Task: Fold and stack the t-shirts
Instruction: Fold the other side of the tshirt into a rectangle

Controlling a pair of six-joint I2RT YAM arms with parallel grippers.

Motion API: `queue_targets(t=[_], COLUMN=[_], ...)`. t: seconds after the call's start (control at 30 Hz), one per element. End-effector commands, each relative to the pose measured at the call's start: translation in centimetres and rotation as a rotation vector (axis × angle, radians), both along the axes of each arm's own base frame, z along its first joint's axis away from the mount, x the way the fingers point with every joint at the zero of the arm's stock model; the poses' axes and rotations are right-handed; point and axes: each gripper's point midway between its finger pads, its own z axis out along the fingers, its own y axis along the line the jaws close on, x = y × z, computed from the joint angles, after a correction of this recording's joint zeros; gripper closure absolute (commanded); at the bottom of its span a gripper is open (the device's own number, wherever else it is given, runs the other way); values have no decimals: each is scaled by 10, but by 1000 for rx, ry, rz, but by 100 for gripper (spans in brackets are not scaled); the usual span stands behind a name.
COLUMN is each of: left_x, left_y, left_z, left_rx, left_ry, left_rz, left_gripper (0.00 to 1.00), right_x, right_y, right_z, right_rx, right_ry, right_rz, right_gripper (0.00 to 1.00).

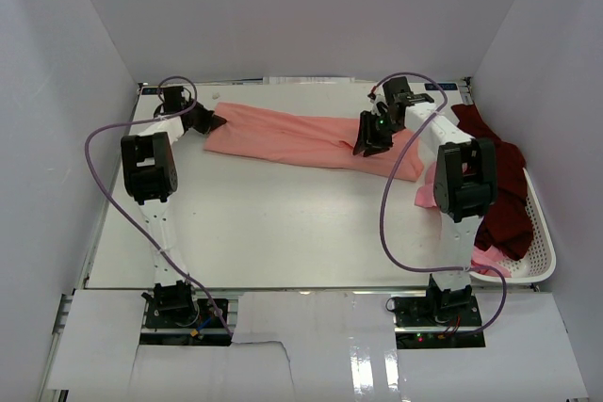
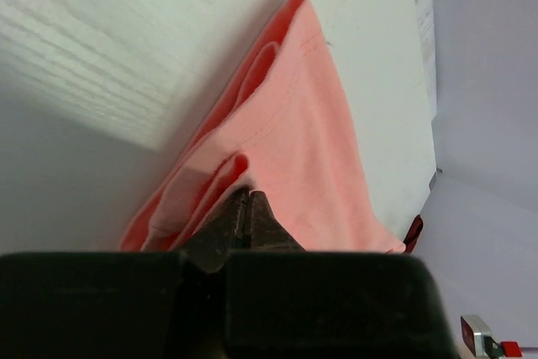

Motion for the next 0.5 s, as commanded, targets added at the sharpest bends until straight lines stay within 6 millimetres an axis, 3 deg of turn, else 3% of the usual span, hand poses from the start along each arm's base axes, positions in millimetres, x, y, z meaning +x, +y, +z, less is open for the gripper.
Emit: queue_targets(t=[0.0,0.07,0.1,0.2,0.23,0.3,0.33,0.4,0.43,0.47], left_x=[13,12,12,3,-2,-16,-22,-39,-46,-58], left_y=[7,9,10,9,7,-2,-9,-34,-42,-51], left_z=[42,56,72,89,104,106,122,118,131,121], left_rx=[40,56,63,71,70,38,32,14,18,14], left_ry=[-85,-99,-122,-123,-140,-127,-151,-136,-160,-133], left_rz=[8,10,13,5,2,-26,-45,-105,-129,-151], left_gripper=[100,99,99,99,98,99,99,99,99,99], right_x=[6,6,5,1,0,-2,-1,0,0,-2], right_y=[1,-2,-3,-8,-9,-13,-16,-25,-23,-28], right_z=[47,49,48,41,37,31,27,21,18,12], right_rx=[0,-18,-25,-72,-104,-154,-215,-304,-328,-367], right_ry=[-124,-143,-146,-142,-138,-137,-151,-167,-172,-171], right_rz=[22,22,25,29,28,30,30,17,26,22], right_gripper=[54,53,53,52,51,48,46,45,45,44])
